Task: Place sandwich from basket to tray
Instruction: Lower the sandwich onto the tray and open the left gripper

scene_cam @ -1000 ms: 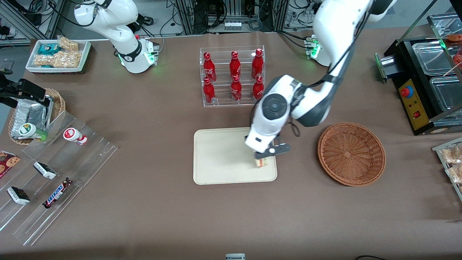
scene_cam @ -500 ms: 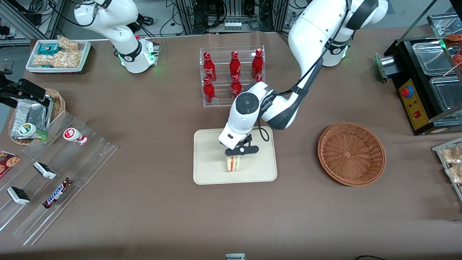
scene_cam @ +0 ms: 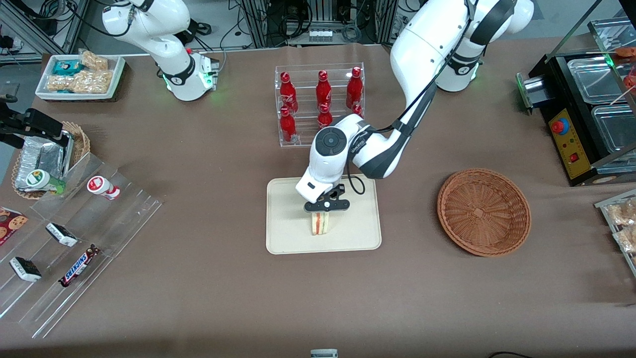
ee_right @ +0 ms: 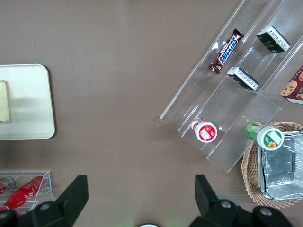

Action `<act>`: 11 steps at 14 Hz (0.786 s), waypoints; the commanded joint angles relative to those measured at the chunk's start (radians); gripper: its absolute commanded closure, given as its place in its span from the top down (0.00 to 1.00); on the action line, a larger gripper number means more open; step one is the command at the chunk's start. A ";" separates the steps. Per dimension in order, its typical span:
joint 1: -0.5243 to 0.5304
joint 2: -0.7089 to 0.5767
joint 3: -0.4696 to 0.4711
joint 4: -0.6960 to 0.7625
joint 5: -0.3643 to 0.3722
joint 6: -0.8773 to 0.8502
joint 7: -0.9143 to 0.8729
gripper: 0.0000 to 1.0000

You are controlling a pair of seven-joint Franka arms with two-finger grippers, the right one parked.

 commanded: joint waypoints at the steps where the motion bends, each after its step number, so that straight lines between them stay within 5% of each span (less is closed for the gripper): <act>1: -0.008 -0.063 0.017 0.014 0.014 -0.010 -0.034 1.00; 6: 0.083 -0.226 0.021 0.003 0.007 -0.198 -0.054 1.00; 11: 0.192 -0.298 0.030 0.000 0.000 -0.445 0.175 1.00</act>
